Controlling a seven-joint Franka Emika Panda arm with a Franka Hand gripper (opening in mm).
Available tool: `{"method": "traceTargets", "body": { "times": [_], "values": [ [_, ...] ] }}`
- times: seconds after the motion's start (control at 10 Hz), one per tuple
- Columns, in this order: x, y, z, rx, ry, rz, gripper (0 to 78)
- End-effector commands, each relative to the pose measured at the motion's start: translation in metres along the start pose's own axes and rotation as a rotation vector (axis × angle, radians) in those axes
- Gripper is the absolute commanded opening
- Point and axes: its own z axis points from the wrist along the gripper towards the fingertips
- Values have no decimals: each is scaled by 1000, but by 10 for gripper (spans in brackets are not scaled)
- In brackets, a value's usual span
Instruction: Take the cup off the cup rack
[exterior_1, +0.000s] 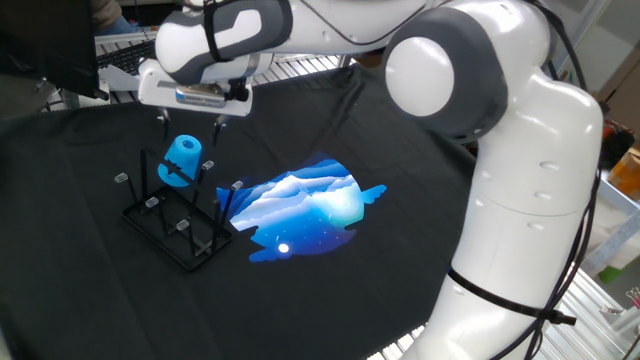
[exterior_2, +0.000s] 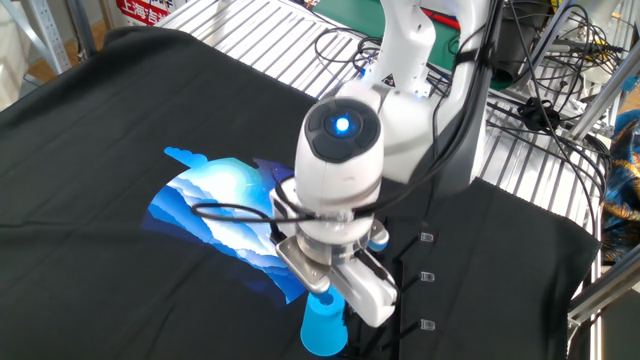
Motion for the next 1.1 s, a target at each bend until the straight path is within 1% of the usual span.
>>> {"method": "traceTargets", "body": {
  "times": [0.1, 0.6, 1.1],
  "values": [
    [-2, 4, 5, -7, -8, 10, 774],
    [-3, 4, 9, -7, -8, 10, 774],
    [-4, 6, 16, -13, -7, 2, 774]
  ]
}}
